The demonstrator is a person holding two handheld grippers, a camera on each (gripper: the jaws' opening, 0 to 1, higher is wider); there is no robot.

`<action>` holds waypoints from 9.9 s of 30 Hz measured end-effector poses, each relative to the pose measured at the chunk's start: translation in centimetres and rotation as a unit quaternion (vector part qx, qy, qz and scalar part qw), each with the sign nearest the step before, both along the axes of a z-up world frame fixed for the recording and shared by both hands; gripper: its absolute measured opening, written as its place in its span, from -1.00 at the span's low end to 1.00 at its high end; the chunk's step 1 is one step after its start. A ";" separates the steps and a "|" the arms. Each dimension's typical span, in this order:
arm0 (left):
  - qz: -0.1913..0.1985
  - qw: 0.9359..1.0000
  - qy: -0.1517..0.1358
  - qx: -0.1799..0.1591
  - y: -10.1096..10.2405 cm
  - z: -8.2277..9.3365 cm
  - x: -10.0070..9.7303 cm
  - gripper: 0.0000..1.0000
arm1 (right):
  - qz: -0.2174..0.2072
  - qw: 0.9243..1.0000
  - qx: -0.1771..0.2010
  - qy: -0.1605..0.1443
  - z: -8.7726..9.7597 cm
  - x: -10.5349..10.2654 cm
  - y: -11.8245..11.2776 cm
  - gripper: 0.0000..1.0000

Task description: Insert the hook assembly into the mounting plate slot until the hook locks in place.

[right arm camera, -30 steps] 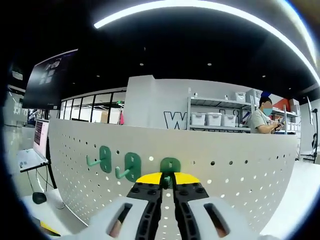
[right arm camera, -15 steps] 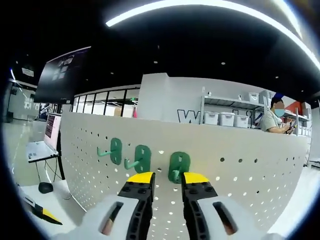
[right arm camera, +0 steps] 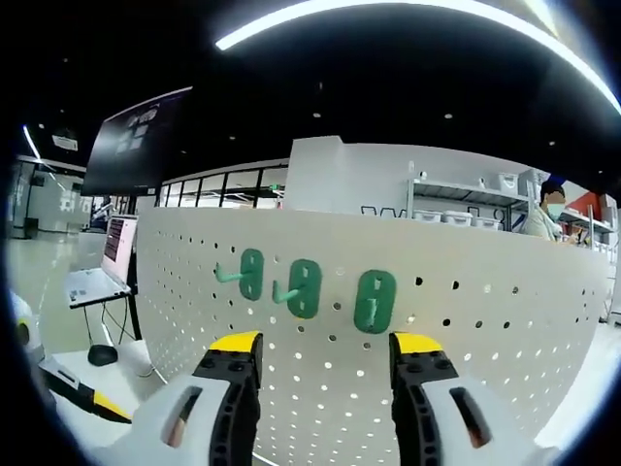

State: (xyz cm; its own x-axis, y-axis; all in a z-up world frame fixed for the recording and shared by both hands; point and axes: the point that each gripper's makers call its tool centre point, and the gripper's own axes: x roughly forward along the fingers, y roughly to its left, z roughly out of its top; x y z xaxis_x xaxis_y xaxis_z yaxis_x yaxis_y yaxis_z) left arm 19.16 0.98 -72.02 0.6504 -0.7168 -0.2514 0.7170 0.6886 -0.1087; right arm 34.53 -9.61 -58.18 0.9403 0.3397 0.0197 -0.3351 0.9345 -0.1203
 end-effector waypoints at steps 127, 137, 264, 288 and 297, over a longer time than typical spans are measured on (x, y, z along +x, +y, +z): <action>0.007 0.999 0.033 0.021 2.6 -3.3 -2.4 0.52 | 0.082 0.981 0.041 0.169 -15.7 -17.2 -7.4 0.37; 0.011 0.999 0.038 0.023 3.1 -3.8 -2.8 0.52 | 0.081 0.980 0.036 0.180 -16.3 -18.0 -7.8 0.38; -0.375 0.861 0.025 0.344 -10.8 -9.9 3.0 0.58 | 0.120 0.961 0.040 0.245 -19.1 -19.7 -6.3 0.46; -0.415 0.821 0.014 0.392 -12.5 -12.1 5.0 0.54 | 0.110 0.963 0.047 0.241 -19.1 -19.5 -6.7 0.48; -0.429 0.806 0.017 0.407 -13.5 -13.3 5.2 0.48 | 0.117 0.962 0.046 0.242 -19.1 -19.5 -6.4 0.49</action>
